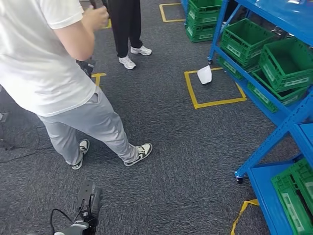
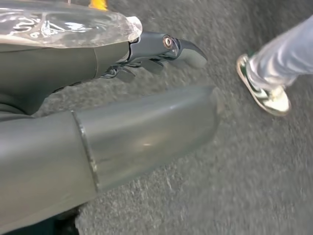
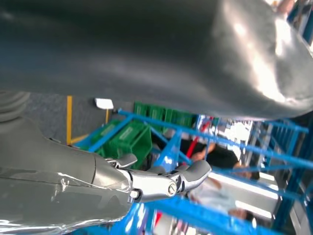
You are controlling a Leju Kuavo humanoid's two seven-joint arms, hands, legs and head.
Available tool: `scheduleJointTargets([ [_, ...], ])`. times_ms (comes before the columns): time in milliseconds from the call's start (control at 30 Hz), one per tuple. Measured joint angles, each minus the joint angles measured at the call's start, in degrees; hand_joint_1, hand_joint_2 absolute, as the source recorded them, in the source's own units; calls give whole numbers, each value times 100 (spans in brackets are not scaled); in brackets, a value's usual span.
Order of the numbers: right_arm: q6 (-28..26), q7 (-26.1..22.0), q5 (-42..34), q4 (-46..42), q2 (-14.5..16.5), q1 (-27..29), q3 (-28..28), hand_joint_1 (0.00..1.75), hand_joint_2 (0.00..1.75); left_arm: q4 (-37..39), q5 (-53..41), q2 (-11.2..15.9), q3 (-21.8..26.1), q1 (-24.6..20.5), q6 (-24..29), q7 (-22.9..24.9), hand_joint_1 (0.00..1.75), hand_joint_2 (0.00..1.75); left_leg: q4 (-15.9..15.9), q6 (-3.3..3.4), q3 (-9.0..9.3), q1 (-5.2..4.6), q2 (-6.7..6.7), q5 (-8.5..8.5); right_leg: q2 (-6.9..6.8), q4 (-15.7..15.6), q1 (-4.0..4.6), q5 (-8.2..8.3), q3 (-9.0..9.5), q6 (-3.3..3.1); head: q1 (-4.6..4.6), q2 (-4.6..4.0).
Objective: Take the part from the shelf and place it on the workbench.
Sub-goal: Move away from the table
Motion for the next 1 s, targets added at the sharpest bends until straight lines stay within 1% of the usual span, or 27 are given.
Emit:
scheduleJointTargets([
  [33,1,-9,0,-1,-1,2,-5,0,0,0,-2,7,-1,-11,-1,0,0,0,-261,15,108,-1,-98,84,67,8,0,5,-16,21,-1,0],
  [67,4,-18,0,-1,-2,3,-11,0,0,-1,-3,12,-1,-21,-3,0,0,0,-390,27,159,-5,-148,98,135,8,-8,9,-34,51,-1,0],
  [133,10,-41,0,-1,-5,6,-25,0,0,-5,-2,3,-3,-38,-12,0,0,0,-448,57,188,-9,-36,102,257,-2,-28,28,-78,125,-2,0],
  [167,13,-52,0,-2,-9,7,-36,0,0,-8,-1,-4,-3,-45,-15,0,0,0,-479,86,208,0,38,117,193,42,-24,-1,-117,154,2,0],
  [200,17,-62,0,-3,-16,2,-48,0,0,-11,-1,-11,-4,-53,-18,-1,0,0,-512,116,227,9,112,133,52,192,-15,-90,-197,177,18,0],
  [233,21,-72,0,-4,-24,-3,-61,0,0,-13,-1,-17,-4,-58,-20,-1,0,0,-540,140,245,16,188,144,-135,465,-7,-243,-329,197,38,0],
  [267,24,-78,0,-5,-30,-5,-70,0,0,-13,-1,-17,-4,-57,-21,-1,0,0,-547,156,255,2,258,141,-336,853,-9,-443,-499,216,56,0],
  [300,27,-81,0,-5,-34,-8,-74,0,0,-13,-1,-17,-5,-53,-22,0,0,0,-546,164,258,-7,329,134,-442,1274,-25,-634,-690,238,71,0],
  [333,28,-83,-1,-4,-35,-5,-74,0,0,-13,0,-17,-8,-47,-22,1,0,0,-544,162,261,-14,401,126,-493,1606,-43,-752,-838,259,74,0],
  [367,30,-82,-2,-3,-35,-1,-74,0,0,-13,1,-17,-13,-44,-22,2,0,0,-542,154,268,-16,473,115,-521,1752,-63,-768,-899,276,75,0],
  [400,32,-85,-4,-2,-35,0,-75,0,0,-13,2,-21,-19,-45,-22,2,0,0,-540,140,281,-13,545,100,-547,1645,-81,-664,-831,290,75,0],
  [433,34,-91,-5,-1,-35,-1,-77,0,0,-13,6,-26,-25,-49,-22,2,0,0,-538,121,304,-10,612,80,-600,1316,-96,-476,-650,299,76,0],
  [467,40,-99,-7,-1,-36,-4,-79,0,0,-13,13,-29,-29,-53,-23,2,0,0,-535,96,332,-12,675,56,-720,871,-103,-292,-417,308,78,0],
  [500,50,-109,-7,-1,-36,-13,-79,0,0,-13,25,-29,-32,-56,-23,2,0,0,-530,68,355,-21,729,32,-848,477,-85,-167,-199,311,82,0],
  [533,62,-116,-7,-1,-37,-27,-79,0,0,-13,39,-26,-32,-60,-24,1,0,0,-518,42,368,-36,773,11,-950,205,-64,-105,-50,296,89,0],
  [567,79,-121,-7,0,-37,-47,-78,0,0,-13,59,-17,-32,-64,-24,-1,0,0,-511,18,371,-53,812,-1,-1008,84,-45,-105,16,268,87,0],
  [667,157,-109,-28,5,-37,-165,-57,0,0,-13,176,6,-33,-79,-25,-26,0,0,-502,-45,381,-63,972,-22,-845,77,-23,-102,1,146,56,0],
  [700,189,-103,-37,9,-37,-249,-35,0,0,-13,233,19,-32,-87,-28,-50,0,0,-464,-77,383,-47,939,-64,-773,68,-21,-92,-3,107,50,0],
  [733,216,-99,-45,18,-37,-355,-2,0,0,-13,292,37,-28,-93,-39,-86,0,0,-345,-105,342,-31,827,-150,-708,58,-23,-83,-3,66,44,0],
  [767,236,-102,-54,36,-36,-470,44,0,0,-13,349,58,-22,-91,-55,-123,0,0,-92,-125,230,-16,666,-296,-644,47,-30,-71,-1,29,33,0],
  [800,255,-113,-62,68,-34,-575,99,0,0,-13,402,81,-14,-78,-76,-159,0,0,282,-131,45,-7,479,-477,-586,42,-33,-64,-3,3,20,0],
  [833,270,-130,-72,115,-31,-664,154,0,0,-13,445,98,-1,-55,-97,-190,0,0,717,-129,-189,-10,372,-654,-525,42,-28,-61,-8,-17,8,0],
  [867,283,-150,-79,174,-26,-741,208,0,0,-13,483,114,13,-20,-112,-210,0,0,1103,-122,-415,-14,323,-773,-456,42,-19,-58,-11,-32,-1,0],
  [900,295,-165,-86,236,-16,-816,259,0,0,-11,510,129,27,19,-121,-226,0,0,1314,-107,-569,-19,303,-781,-378,42,-7,-56,-13,-41,-4,0],
  [933,302,-174,-93,291,-5,-892,301,0,0,-10,527,143,40,54,-125,-236,0,0,1302,-83,-620,-25,287,-675,-297,43,4,-54,-13,-48,-7,0],
  [967,306,-175,-99,340,7,-972,334,0,0,-9,537,158,49,80,-125,-240,0,0,1051,-48,-554,-34,251,-465,-217,43,12,-52,-10,-51,-10,0],
  [1000,308,-174,-106,378,17,-1047,360,0,0,-8,541,173,55,95,-125,-244,0,0,638,-7,-400,-46,178,-208,-146,43,16,-50,-5,-50,-12,0],
])
